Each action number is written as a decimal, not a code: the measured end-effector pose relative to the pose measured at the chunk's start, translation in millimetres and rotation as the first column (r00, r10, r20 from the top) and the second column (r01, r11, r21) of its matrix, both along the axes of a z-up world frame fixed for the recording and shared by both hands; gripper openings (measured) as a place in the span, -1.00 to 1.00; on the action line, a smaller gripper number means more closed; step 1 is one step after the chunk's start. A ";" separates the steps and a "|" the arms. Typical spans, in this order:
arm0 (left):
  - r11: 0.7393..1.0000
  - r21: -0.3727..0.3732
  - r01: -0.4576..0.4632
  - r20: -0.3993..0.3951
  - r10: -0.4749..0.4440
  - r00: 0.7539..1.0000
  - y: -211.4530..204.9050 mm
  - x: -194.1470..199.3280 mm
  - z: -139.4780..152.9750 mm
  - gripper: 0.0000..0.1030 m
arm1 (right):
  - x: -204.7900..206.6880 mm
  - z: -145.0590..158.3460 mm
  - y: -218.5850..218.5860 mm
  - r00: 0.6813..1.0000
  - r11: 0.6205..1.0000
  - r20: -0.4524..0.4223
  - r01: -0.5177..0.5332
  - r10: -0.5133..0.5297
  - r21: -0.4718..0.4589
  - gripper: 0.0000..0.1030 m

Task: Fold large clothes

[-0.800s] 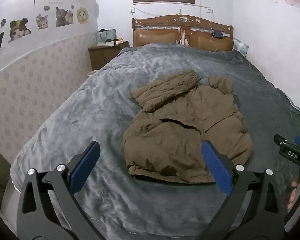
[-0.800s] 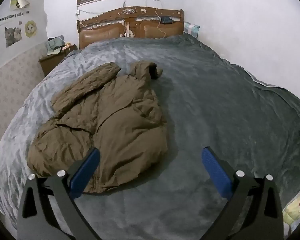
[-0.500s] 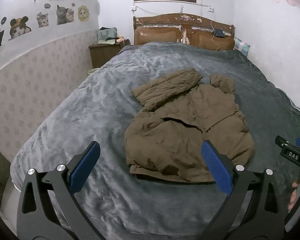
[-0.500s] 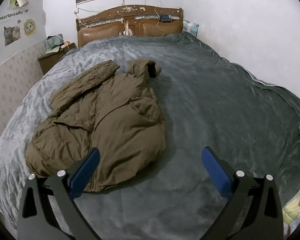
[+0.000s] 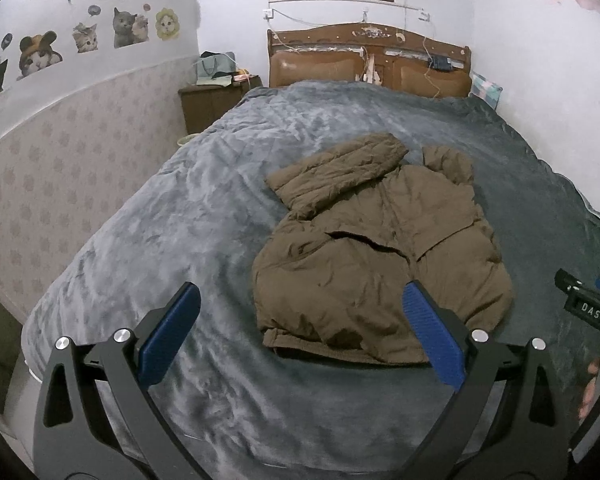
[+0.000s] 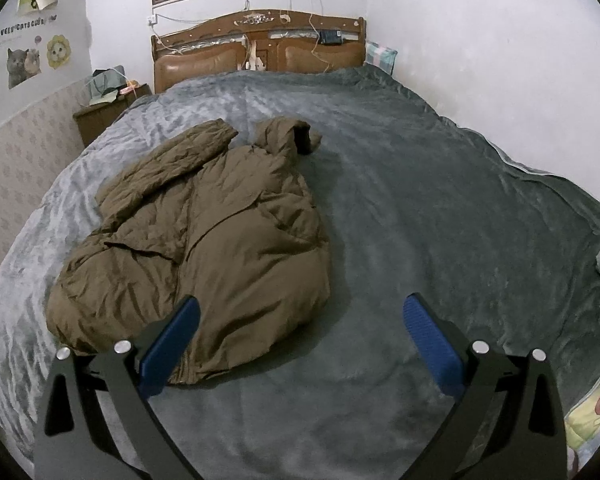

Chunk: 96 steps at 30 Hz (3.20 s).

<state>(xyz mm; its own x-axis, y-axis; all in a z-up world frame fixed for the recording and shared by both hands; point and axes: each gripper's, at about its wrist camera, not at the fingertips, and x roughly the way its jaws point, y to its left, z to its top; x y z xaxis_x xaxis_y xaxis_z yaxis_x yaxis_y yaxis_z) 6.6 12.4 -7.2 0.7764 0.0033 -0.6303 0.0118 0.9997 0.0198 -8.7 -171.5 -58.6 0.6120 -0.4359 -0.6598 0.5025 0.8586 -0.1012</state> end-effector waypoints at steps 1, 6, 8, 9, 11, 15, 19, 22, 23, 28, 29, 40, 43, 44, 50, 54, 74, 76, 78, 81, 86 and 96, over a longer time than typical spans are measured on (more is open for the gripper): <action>1.000 0.001 0.000 -0.001 0.000 1.000 0.3 0.1 -0.2 0.94 | 0.1 1.0 0.0 1.000 1.000 -0.002 0.001 -0.001 0.000 0.97; 1.000 0.003 -0.002 -0.003 0.002 1.000 1.2 5.0 -0.4 0.94 | 0.4 1.3 0.3 1.000 1.000 -0.024 0.001 -0.001 0.002 0.97; 1.000 0.008 -0.011 0.001 0.011 1.000 -0.1 4.3 -0.9 0.94 | 0.3 0.4 -1.0 1.000 1.000 -0.027 0.003 -0.003 0.006 0.97; 1.000 0.013 -0.018 0.002 0.018 1.000 0.0 4.8 -0.8 0.94 | 0.9 1.1 -0.3 1.000 1.000 -0.029 0.000 0.000 0.004 0.97; 0.999 0.027 -0.030 0.003 0.030 1.000 0.0 5.8 -0.9 0.94 | 0.7 1.6 0.5 1.000 1.000 -0.018 -0.002 0.002 -0.004 0.97; 0.999 0.039 -0.025 0.011 0.024 1.000 -1.7 5.5 -3.6 0.94 | 2.0 3.2 0.8 0.999 1.000 -0.047 -0.003 0.002 -0.015 0.97; 1.000 0.020 -0.015 -0.001 0.015 1.000 2.6 7.5 -5.5 0.94 | 1.0 5.1 1.6 0.999 0.999 -0.037 -0.008 0.007 -0.033 0.97; 1.000 0.018 -0.013 -0.001 0.013 1.000 5.0 9.9 -6.3 0.94 | -0.1 6.3 3.1 1.000 0.998 -0.010 -0.024 0.024 -0.051 0.97; 1.000 0.019 -0.013 -0.001 0.013 1.000 4.3 10.7 -7.5 0.94 | -1.5 6.0 3.3 0.999 0.998 0.018 -0.027 0.028 -0.053 0.97; 1.000 0.014 -0.014 -0.001 0.014 1.000 3.2 10.5 -8.8 0.94 | -2.7 8.3 8.8 0.998 0.993 0.050 -0.037 0.043 -0.114 0.97; 1.000 0.010 -0.014 -0.003 0.014 1.000 3.3 10.5 -9.3 0.94 | -2.3 8.9 8.5 0.998 0.993 0.048 -0.037 0.043 -0.112 0.97; 1.000 0.000 -0.016 -0.018 0.016 1.000 5.1 16.2 -17.7 0.94 | -2.8 7.1 1.5 0.998 0.999 0.043 -0.038 0.038 0.001 0.97; 1.000 -0.014 -0.014 -0.023 0.014 1.000 6.4 17.9 -20.6 0.94 | -1.7 5.9 1.4 0.998 0.999 0.038 -0.044 0.043 0.005 0.97; 1.000 -0.012 -0.015 -0.023 0.015 1.000 6.4 18.5 -21.6 0.94 | -1.9 5.3 1.6 0.998 0.999 0.040 -0.045 0.044 0.007 0.97; 1.000 0.015 -0.021 -0.021 0.022 1.000 6.9 20.2 -25.4 0.94 | -1.5 3.2 2.3 0.997 0.998 0.047 -0.057 0.056 0.014 0.97; 1.000 0.012 -0.020 -0.018 0.020 1.000 6.8 20.0 -26.1 0.94 | -0.8 4.2 1.6 0.996 0.998 0.054 -0.066 0.065 0.016 0.97; 0.998 0.037 -0.058 -0.012 0.058 0.998 17.9 37.6 -46.7 0.94 | 19.2 -16.1 -5.9 0.999 0.994 -0.018 -0.040 0.038 -0.101 0.97; 0.998 0.043 -0.051 -0.041 0.052 0.998 18.7 45.4 -53.7 0.94 | 23.5 -21.1 -8.0 0.999 0.992 -0.032 -0.035 0.032 -0.119 0.97; 0.998 0.041 -0.046 -0.054 0.048 0.997 19.3 51.7 -59.4 0.94 | 27.5 -25.6 -10.9 0.999 0.992 -0.041 -0.039 0.034 -0.124 0.97; 0.998 0.044 -0.053 -0.058 0.055 0.997 18.6 59.3 -66.8 0.94 | 34.3 -32.6 -19.6 0.997 0.994 -0.049 -0.062 0.058 -0.087 0.97; 0.999 0.032 -0.034 -0.086 0.037 0.996 17.8 76.5 -86.9 0.94 | 46.8 -55.8 -40.5 0.995 0.996 -0.057 -0.089 0.088 -0.025 0.97; 0.999 0.050 -0.015 -0.171 0.023 0.985 23.8 124.7 -148.9 0.94 | 82.8 -116.2 -86.6 0.981 0.987 -0.127 -0.135 0.145 0.091 0.97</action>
<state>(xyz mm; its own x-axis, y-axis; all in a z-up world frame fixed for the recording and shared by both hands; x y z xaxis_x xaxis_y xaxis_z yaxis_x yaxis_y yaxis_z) 131.3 36.2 -156.0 0.6566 0.0505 -0.7525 0.0004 0.9977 0.0673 74.1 -258.0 -174.8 0.5680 -0.2936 -0.7689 0.3636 0.9276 -0.0856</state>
